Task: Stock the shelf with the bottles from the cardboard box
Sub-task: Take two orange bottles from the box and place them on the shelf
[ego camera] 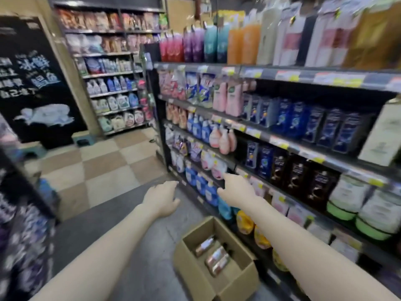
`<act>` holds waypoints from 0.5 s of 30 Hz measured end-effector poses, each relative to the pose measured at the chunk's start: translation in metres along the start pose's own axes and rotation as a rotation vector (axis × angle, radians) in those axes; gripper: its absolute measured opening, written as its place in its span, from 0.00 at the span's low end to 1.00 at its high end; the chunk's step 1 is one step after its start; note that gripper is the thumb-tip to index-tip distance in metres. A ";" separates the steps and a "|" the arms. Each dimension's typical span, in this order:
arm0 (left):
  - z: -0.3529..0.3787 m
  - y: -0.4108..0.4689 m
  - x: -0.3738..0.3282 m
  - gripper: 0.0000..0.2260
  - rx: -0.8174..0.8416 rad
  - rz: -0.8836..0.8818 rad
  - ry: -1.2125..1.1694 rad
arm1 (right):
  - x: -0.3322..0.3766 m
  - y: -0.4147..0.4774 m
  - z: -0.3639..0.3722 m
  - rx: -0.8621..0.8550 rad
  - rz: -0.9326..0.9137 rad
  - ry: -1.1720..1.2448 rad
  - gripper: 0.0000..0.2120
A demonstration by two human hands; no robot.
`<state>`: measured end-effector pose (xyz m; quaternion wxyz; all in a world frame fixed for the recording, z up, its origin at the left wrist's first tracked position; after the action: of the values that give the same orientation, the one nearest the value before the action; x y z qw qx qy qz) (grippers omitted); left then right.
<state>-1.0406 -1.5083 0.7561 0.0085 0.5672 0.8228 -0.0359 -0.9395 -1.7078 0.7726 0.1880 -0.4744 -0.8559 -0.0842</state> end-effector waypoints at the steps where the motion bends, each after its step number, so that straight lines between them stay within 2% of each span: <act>1: 0.017 0.017 0.013 0.29 0.039 -0.011 0.019 | 0.001 0.024 0.018 0.020 -0.003 0.017 0.23; 5: 0.077 0.093 0.052 0.29 0.209 -0.074 0.059 | -0.008 0.111 0.091 0.156 0.052 0.038 0.17; 8: 0.108 0.143 0.055 0.28 0.268 -0.057 0.079 | -0.027 0.158 0.135 0.231 0.094 0.062 0.14; 15: 0.191 0.232 0.028 0.26 0.430 0.091 0.105 | -0.104 0.233 0.199 0.287 0.310 0.140 0.17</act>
<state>-0.8386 -1.4127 0.5530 -0.1535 0.5937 0.7690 -0.1805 -0.7412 -1.5998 0.5403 0.3229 -0.5616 -0.7610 0.0355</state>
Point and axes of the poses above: each hand's wrist, its own y-axis towards the middle knuckle, its own z-axis out of the palm, x = y × z, the point moved 9 cm from there along y, towards the middle knuckle, and after that the axes turned 2 degrees about -z, right-handed, at the moved point
